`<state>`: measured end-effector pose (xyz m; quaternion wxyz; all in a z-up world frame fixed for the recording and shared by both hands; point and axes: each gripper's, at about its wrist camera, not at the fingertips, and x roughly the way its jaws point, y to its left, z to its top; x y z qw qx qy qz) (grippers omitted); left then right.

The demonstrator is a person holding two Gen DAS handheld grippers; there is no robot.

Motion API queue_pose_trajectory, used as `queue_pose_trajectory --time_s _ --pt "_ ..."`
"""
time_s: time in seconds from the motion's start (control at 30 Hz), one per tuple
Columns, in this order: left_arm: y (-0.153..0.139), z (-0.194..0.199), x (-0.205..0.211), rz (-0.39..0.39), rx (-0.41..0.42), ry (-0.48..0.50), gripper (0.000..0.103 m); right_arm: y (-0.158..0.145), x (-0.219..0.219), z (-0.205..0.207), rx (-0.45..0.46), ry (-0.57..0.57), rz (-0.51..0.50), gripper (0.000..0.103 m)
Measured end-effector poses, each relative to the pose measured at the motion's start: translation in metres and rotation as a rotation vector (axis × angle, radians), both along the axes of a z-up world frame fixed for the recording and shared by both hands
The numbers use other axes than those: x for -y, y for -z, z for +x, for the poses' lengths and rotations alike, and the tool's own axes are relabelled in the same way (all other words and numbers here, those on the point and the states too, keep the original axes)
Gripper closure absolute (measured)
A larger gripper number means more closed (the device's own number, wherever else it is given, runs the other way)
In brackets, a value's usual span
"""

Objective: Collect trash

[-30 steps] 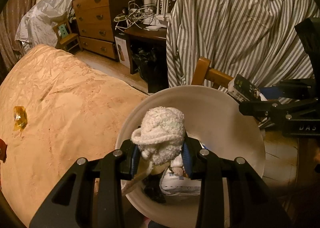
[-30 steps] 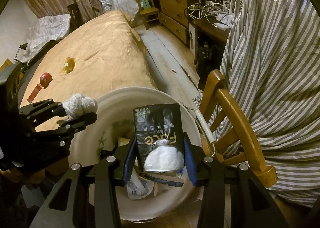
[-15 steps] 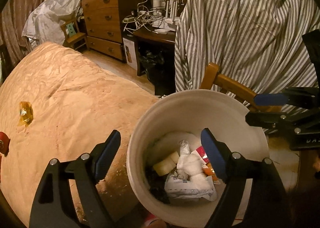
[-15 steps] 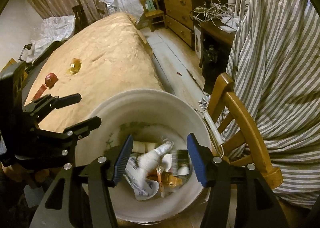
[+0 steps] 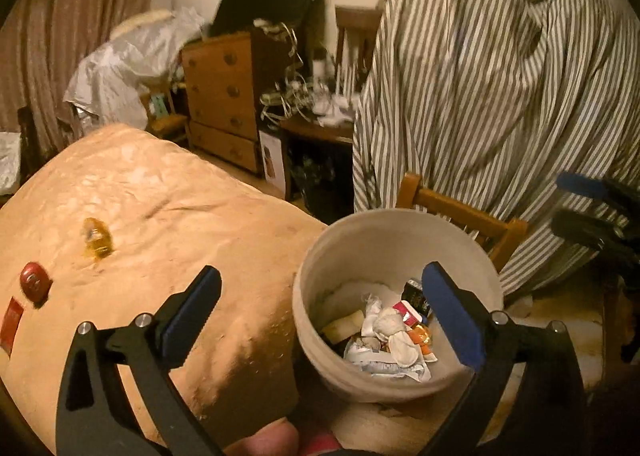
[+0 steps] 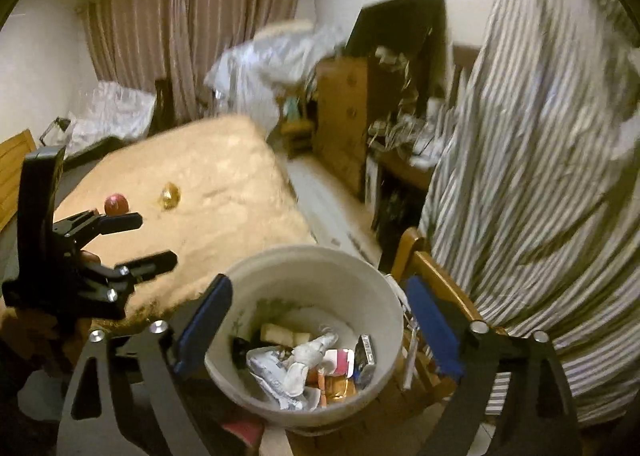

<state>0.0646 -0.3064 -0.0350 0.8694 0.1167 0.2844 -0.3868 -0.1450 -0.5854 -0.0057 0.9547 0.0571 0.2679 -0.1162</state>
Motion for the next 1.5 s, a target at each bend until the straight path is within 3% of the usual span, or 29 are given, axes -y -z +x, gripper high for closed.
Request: queue_pose_trajectory --time_s 0.17,0.3,0.5,0.83,1.5 --pt "-0.014 -0.028 -0.036 -0.101 0.042 -0.039 0.006 0.002 -0.030 -0.059 0.064 0.049 -0.028 0.005" --pt "-0.017 -0.051 -0.048 -0.110 0.100 -0.098 0.006 0.009 -0.044 -0.096 0.087 0.080 -0.021 0.005" --pt "-0.014 -0.083 -0.054 -0.105 0.148 -0.090 0.005 0.021 -0.055 -0.131 0.113 0.122 0.001 0.005" --pt "-0.007 -0.106 -0.053 -0.072 0.131 -0.017 0.006 0.026 -0.048 -0.132 0.091 0.114 0.005 0.005" --pt "-0.012 -0.111 -0.055 -0.086 0.134 -0.008 0.006 0.028 -0.036 -0.126 0.077 0.116 0.012 0.005"
